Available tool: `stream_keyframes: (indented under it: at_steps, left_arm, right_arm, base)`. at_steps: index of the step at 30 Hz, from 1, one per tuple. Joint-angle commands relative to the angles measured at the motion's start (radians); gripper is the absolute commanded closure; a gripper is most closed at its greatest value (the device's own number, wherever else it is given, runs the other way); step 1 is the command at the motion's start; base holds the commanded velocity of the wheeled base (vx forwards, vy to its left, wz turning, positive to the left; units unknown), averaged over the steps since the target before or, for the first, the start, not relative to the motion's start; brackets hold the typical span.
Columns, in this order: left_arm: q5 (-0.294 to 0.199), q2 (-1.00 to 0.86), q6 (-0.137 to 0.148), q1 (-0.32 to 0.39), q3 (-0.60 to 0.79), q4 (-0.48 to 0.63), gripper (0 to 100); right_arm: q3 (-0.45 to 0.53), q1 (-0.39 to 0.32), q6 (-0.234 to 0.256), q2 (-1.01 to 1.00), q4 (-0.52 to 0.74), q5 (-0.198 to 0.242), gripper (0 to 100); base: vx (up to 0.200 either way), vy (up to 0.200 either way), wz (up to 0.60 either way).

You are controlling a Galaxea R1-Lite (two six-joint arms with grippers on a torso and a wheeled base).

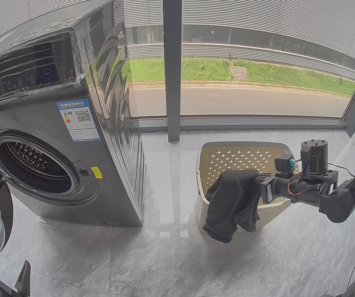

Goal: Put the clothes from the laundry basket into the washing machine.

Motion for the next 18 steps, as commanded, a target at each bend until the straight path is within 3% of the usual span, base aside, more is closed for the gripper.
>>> stream_keyframes:
  at_steps: [1, 6, 7, 11, 12, 13, 14, 18]
  left_arm:
    - [0.001, -0.013, -0.002, -0.001, 0.018, 0.0, 0]
    - [0.0, -0.013, 0.001, 0.0, 0.018, 0.0, 0]
    - [0.0, -0.013, 0.004, 0.0, 0.018, 0.0, 0]
    - [-0.002, -0.013, 0.01, -0.001, 0.018, 0.001, 0]
    - [-0.002, -0.013, 0.01, 0.0, 0.018, 0.001, 0]
    - [-0.002, -0.013, 0.01, 0.0, 0.018, 0.001, 0]
    - [-0.002, -0.013, 0.009, 0.0, 0.018, 0.0, 0]
    - [-0.002, -0.013, 0.01, 0.0, 0.018, 0.001, 0]
  right_arm:
    - [0.069, -0.002, 0.027, -0.264, 0.003, -0.01, 100]
    - [0.125, -0.008, 0.041, -0.376, 0.001, -0.01, 100]
    - [0.136, -0.011, 0.062, -0.396, 0.0, -0.01, 100]
    - [0.15, -0.025, 0.242, -0.454, -0.009, -0.01, 100]
    - [0.15, -0.027, 0.263, -0.463, -0.009, -0.008, 100]
    - [0.15, -0.027, 0.263, -0.463, -0.009, -0.008, 100]
    - [0.15, -0.028, 0.295, -0.494, 0.0, -0.01, 100]
    - [0.15, -0.03, 0.297, -0.517, -0.008, -0.033, 100]
  base:
    - [0.0, 0.0, 0.0]
    - [0.0, 0.0, 0.0]
    - [0.0, 0.0, 0.0]
    - [0.0, 0.0, 0.0]
    - [0.0, 0.0, 0.0]
    - [0.0, 0.0, 0.0]
    - [0.0, 0.0, 0.0]
    - [0.0, 0.0, 0.0]
